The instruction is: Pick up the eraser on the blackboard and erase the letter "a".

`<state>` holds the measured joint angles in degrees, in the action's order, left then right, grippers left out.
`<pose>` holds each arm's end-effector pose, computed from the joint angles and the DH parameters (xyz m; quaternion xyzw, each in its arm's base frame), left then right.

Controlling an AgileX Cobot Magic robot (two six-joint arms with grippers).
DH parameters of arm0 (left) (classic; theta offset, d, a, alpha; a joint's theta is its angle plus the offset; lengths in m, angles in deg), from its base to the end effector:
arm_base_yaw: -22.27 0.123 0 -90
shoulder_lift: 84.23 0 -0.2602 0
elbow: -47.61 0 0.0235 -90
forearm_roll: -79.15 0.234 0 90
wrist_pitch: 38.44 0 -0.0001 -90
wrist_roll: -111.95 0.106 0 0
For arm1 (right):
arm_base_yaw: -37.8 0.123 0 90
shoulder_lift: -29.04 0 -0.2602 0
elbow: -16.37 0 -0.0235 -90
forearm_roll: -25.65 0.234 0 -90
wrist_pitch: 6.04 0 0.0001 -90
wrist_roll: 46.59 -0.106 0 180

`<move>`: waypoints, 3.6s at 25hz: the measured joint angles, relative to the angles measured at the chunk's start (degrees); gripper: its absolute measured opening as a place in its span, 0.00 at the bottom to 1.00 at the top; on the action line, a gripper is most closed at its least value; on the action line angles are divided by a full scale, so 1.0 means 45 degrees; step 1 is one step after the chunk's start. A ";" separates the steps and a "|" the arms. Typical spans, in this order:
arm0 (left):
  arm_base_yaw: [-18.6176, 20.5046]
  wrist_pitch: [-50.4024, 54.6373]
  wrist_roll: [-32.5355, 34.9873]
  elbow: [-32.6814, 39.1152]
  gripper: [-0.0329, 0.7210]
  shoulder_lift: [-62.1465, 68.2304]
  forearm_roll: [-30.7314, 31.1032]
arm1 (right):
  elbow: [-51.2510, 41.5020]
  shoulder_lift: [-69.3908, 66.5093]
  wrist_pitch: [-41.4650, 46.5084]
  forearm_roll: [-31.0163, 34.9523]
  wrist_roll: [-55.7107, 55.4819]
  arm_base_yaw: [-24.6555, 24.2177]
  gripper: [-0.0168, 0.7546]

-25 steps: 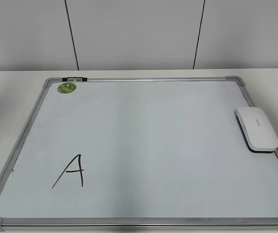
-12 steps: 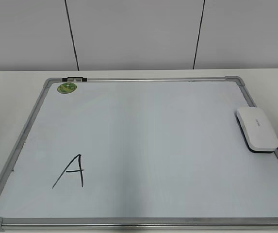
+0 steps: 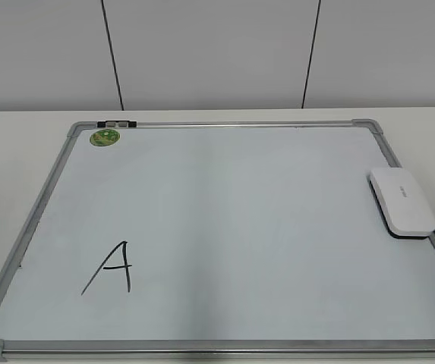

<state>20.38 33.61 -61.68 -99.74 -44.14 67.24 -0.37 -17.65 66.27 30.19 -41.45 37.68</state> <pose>0.0771 -0.0234 0.2978 0.0677 0.9456 -0.0919 0.3046 0.0941 0.0078 0.3623 -0.0436 0.9246 0.0222 0.3778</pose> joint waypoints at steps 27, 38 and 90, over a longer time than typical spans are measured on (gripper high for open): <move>-0.0113 -0.2075 -0.0029 0.3233 0.61 -0.2660 0.1137 | -0.7044 0.3591 -0.1595 -0.0890 -0.0447 0.0000 0.79; -0.0113 -0.2075 -0.0055 0.3233 0.73 -0.2660 0.1167 | -0.7044 0.3611 -0.1643 -0.0866 -0.0500 0.0000 0.79; 0.0725 -0.1993 -0.0943 0.3233 0.66 -0.6893 0.1989 | -0.7061 0.8685 -0.1575 -0.0816 -0.0518 0.0000 0.78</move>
<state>23.64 24.64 -65.93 -85.20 -75.16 76.19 -32.15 21.43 59.19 26.51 -43.78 37.68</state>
